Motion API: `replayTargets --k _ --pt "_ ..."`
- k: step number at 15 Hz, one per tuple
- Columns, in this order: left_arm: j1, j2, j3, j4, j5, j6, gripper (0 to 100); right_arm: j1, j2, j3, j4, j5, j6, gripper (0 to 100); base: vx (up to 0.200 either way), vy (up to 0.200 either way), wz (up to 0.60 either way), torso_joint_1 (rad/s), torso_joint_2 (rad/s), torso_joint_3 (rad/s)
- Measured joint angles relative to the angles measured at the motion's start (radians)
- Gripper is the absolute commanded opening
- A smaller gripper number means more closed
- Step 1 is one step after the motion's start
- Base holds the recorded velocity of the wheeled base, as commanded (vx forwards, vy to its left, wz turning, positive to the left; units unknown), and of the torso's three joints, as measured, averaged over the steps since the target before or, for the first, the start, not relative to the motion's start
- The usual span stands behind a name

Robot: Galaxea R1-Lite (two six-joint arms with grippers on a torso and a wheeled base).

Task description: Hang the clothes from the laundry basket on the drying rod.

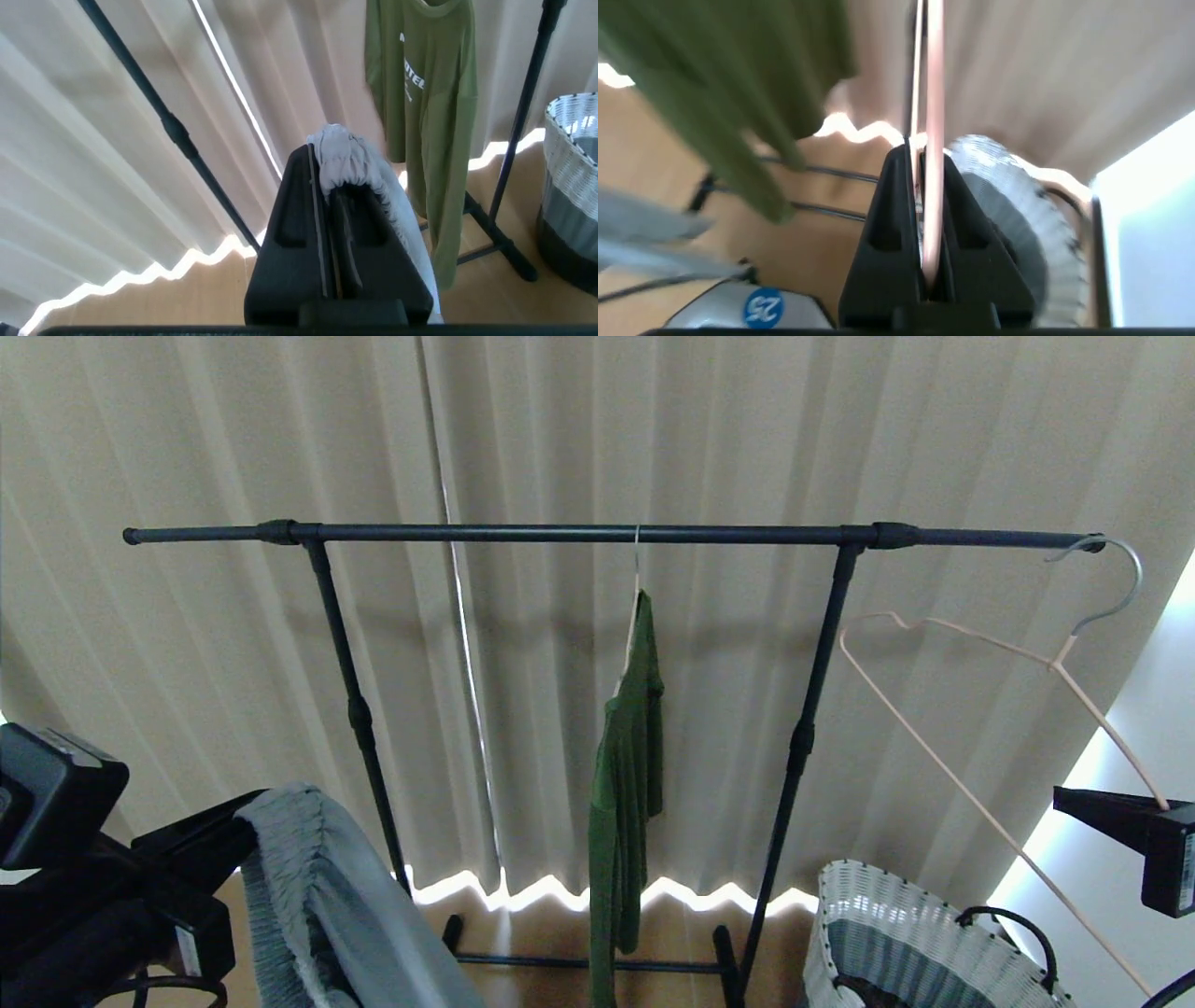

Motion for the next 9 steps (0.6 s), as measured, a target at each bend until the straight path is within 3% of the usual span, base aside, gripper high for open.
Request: replayTargets --k 4,7,9 --pt "-0.003 0.035 -0.011 -0.028 0.0 0.05 0 0.044 -0.03 0.006 -0.019 0.088 0.005 0 0.0 0.0 0.0 0.0 0.0 0.0" --pt "-0.011 0.104 -0.058 -0.052 0.002 0.064 0 0.127 -0.033 0.035 -0.101 0.128 0.044 0 0.0 0.0 0.0 0.0 0.0 0.0" --pt "-0.02 0.174 -0.129 -0.045 0.013 0.043 0 0.229 -0.029 0.053 -0.123 0.14 0.062 0 0.0 0.0 0.0 0.0 0.0 0.0"
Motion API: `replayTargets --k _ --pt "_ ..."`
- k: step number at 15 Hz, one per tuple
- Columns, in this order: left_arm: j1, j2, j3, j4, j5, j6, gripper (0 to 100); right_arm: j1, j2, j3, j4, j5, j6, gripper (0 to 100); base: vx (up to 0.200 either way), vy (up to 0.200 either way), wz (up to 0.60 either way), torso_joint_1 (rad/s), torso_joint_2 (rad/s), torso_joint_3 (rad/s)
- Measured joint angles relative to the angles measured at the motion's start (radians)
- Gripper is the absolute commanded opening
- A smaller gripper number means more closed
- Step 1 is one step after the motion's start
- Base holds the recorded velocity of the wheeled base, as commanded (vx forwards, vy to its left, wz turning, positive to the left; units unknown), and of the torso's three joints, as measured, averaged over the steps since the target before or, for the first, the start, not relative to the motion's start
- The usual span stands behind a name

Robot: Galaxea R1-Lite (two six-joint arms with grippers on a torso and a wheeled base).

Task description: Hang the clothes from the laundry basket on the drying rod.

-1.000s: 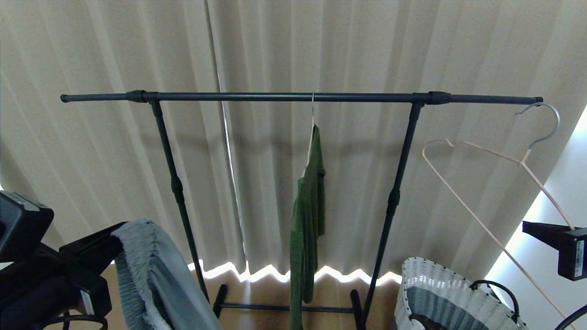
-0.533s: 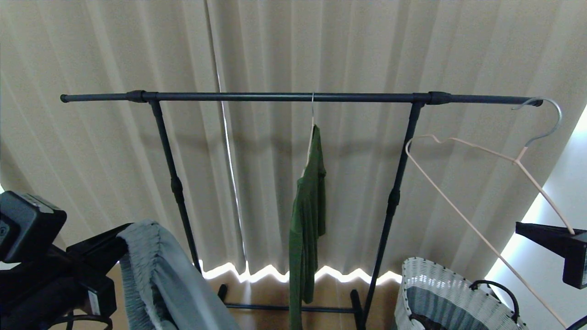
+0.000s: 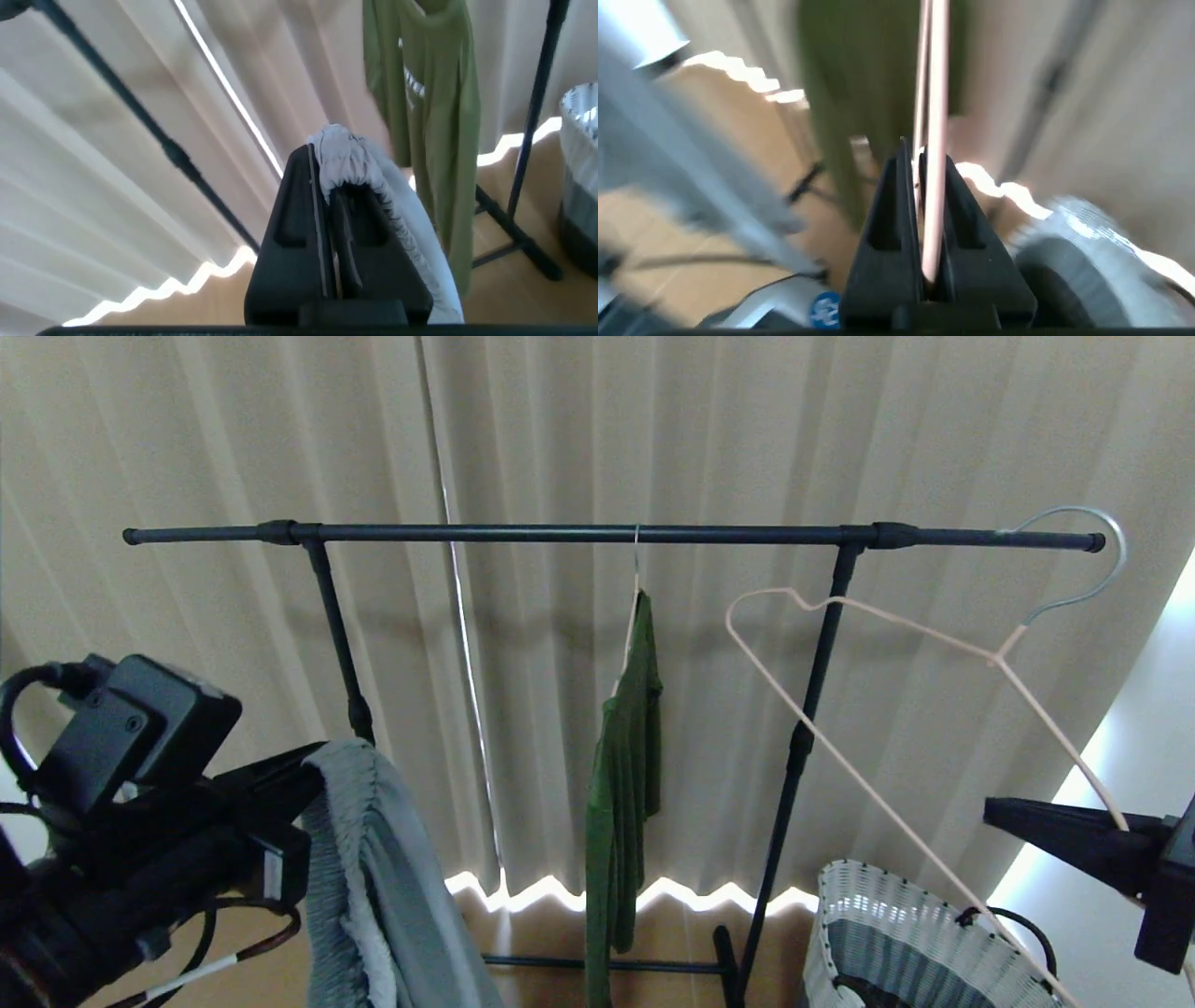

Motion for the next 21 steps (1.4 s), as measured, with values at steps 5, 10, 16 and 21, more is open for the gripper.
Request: replayTargets --k 5,10,16,21 --pt "-0.001 0.15 -0.283 0.196 0.098 -0.095 0 0.277 0.017 0.013 -0.013 0.005 0.06 0 0.0 0.0 0.0 0.0 0.0 0.0" --pt "0.0 0.289 -0.581 0.372 0.283 -0.33 0 0.451 0.039 0.027 -0.02 0.027 0.067 0 0.0 0.0 0.0 0.0 0.0 0.0" --pt "-0.03 0.373 -0.668 0.374 0.295 -0.389 0 0.522 0.103 0.045 -0.132 0.03 0.12 0 0.0 0.0 0.0 0.0 0.0 0.0" --pt "-0.045 0.379 -0.674 0.374 0.295 -0.409 0 0.536 0.207 0.023 -0.209 0.02 0.155 0 0.0 0.0 0.0 0.0 0.0 0.0"
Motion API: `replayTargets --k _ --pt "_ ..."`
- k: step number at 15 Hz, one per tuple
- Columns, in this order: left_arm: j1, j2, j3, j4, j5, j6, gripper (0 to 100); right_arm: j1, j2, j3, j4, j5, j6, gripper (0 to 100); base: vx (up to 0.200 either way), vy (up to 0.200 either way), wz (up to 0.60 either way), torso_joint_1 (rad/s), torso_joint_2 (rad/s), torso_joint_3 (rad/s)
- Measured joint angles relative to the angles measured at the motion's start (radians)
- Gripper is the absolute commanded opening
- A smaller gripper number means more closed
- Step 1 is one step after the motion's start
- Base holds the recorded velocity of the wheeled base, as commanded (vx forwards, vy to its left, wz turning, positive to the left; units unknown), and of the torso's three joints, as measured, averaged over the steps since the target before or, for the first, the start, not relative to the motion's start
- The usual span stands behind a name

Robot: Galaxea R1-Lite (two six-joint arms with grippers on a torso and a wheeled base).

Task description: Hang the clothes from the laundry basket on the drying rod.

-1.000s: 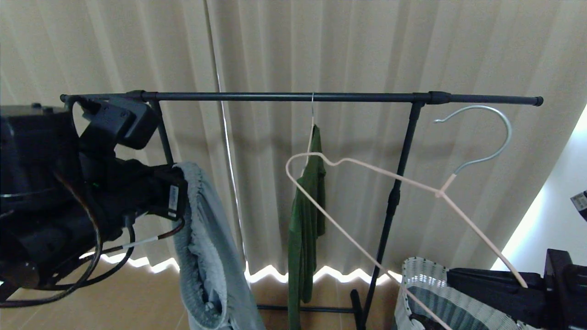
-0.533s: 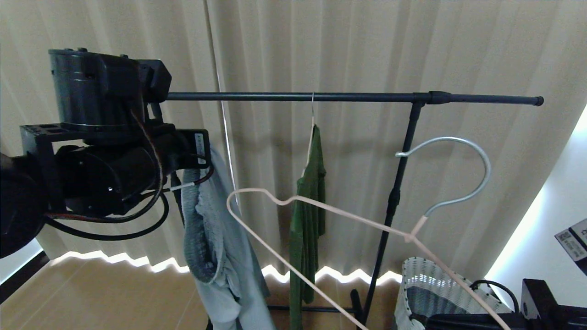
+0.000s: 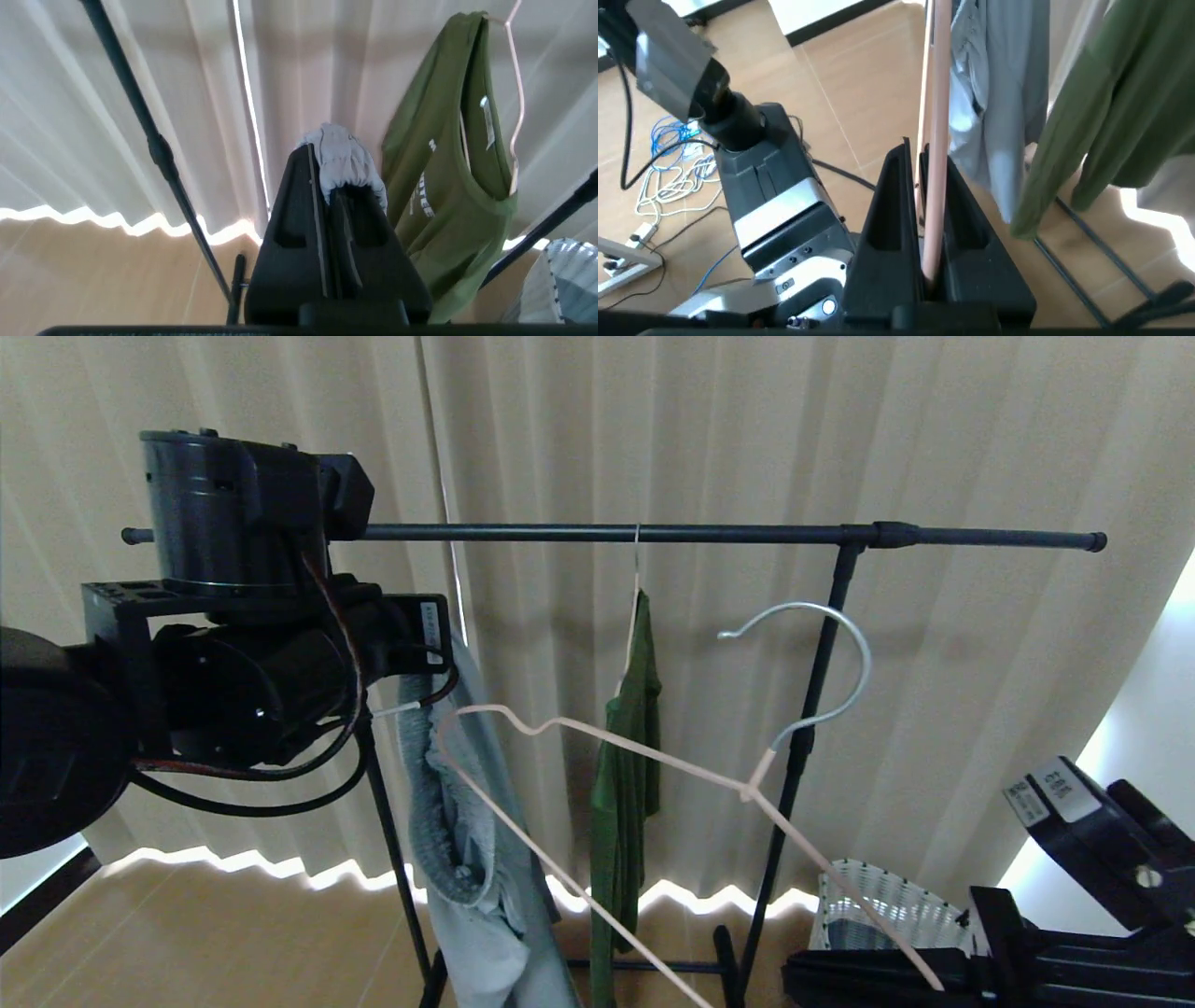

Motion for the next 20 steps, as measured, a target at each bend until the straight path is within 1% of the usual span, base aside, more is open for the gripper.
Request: replayTargets --k 2,6,7,9,10,14,16,20 --pt "-0.009 0.002 0.002 0.0 0.0 -0.016 0 0.001 0.045 -0.033 -0.001 -0.026 0.051 0 0.0 0.0 0.0 0.0 0.0 0.0" --pt "-0.014 0.002 0.008 0.006 0.004 -0.016 0 0.002 0.131 -0.116 -0.019 -0.137 0.117 0 0.0 0.0 0.0 0.0 0.0 0.0" --pt "-0.014 0.002 0.008 0.007 0.004 -0.016 0 0.005 0.15 -0.131 -0.04 -0.149 0.134 0 0.0 0.0 0.0 0.0 0.0 0.0" --pt "-0.013 0.001 0.01 0.039 0.005 -0.015 0 0.015 0.188 -0.145 -0.095 -0.175 0.145 0 0.0 0.0 0.0 0.0 0.0 0.0" --pt "-0.013 0.001 0.01 0.045 0.009 -0.015 0 0.016 0.204 -0.149 -0.104 -0.189 0.146 0 0.0 0.0 0.0 0.0 0.0 0.0" --pt "-0.028 -0.003 0.008 0.067 0.046 -0.012 0 0.025 0.269 -0.181 -0.111 -0.21 0.153 0 0.0 0.0 0.0 0.0 0.0 0.0" --pt "-0.039 -0.006 0.001 0.072 0.048 -0.012 0 0.058 0.3 -0.204 -0.111 -0.23 0.167 0 0.0 0.0 0.0 0.0 0.0 0.0" --pt "-0.043 -0.016 -0.005 0.082 0.048 -0.011 0 0.107 0.383 -0.268 -0.109 -0.313 0.209 0 0.0 0.0 0.0 0.0 0.0 0.0"
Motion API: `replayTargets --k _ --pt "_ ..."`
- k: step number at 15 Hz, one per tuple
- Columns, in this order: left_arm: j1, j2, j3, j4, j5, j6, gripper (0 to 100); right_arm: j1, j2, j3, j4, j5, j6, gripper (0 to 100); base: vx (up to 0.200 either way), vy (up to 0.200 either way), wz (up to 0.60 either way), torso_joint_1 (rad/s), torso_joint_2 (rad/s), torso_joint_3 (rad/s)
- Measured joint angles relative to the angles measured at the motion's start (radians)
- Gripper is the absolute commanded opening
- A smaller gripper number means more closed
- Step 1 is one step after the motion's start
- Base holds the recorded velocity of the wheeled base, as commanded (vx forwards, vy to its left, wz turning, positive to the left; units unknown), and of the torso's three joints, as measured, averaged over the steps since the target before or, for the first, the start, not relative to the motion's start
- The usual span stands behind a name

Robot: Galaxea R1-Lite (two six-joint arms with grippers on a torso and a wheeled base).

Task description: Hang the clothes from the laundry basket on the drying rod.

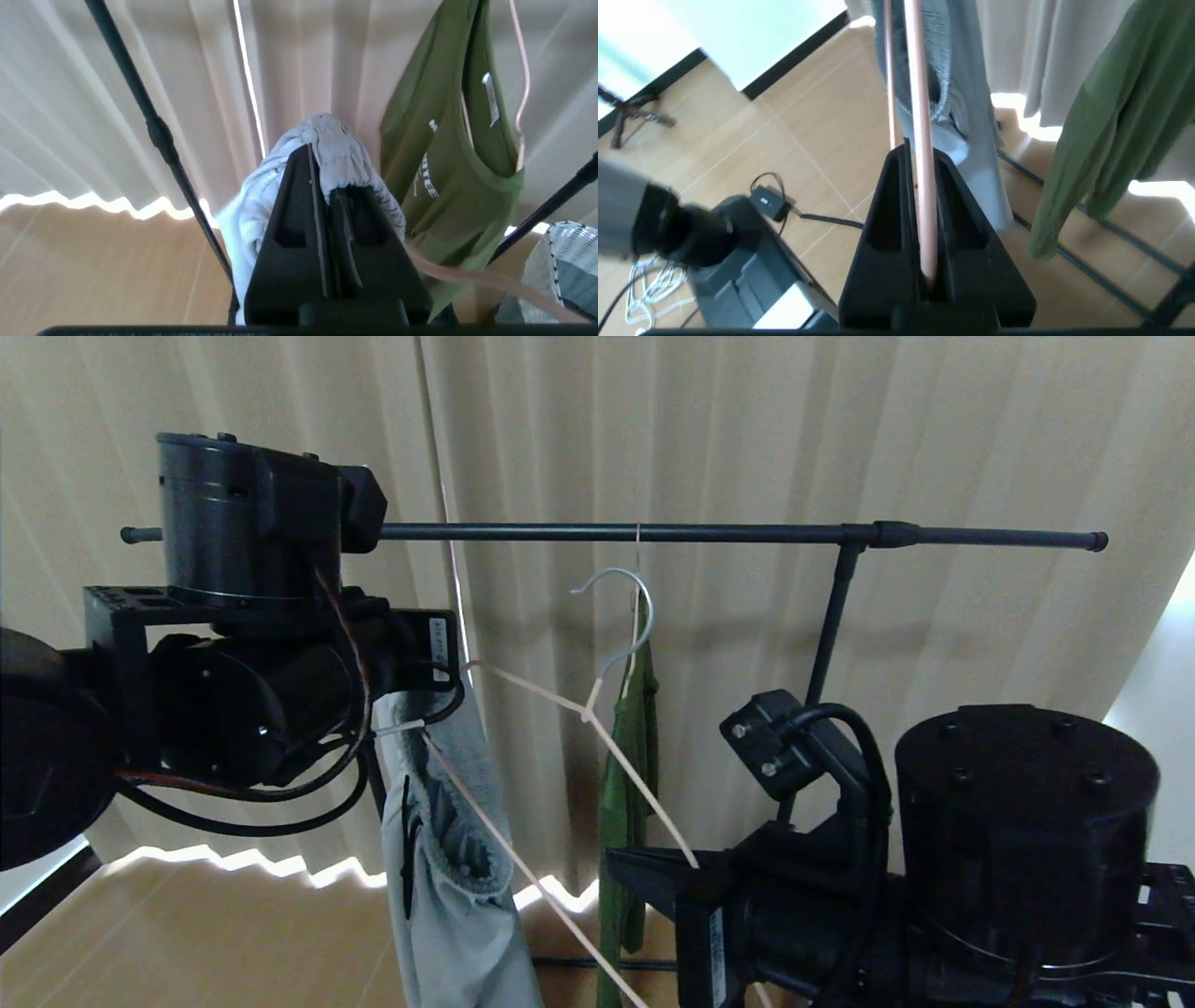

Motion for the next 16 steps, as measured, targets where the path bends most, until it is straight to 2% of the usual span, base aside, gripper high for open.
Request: replayTargets --k 4,12,16 --pt "-0.019 -0.034 0.001 0.031 0.0 0.0 0 0.006 0.059 -0.046 0.0 -0.026 0.005 0 0.0 0.0 0.0 0.0 0.0 0.0" --pt "-0.193 -0.088 0.013 0.028 -0.001 -0.006 0 -0.01 0.116 -0.106 0.0 -0.035 0.005 0 0.0 0.0 0.0 0.0 0.0 0.0" --pt "-0.236 -0.127 0.074 0.021 -0.012 -0.006 0 -0.025 0.117 -0.113 0.001 -0.036 0.003 0 0.0 0.0 0.0 0.0 0.0 0.0"
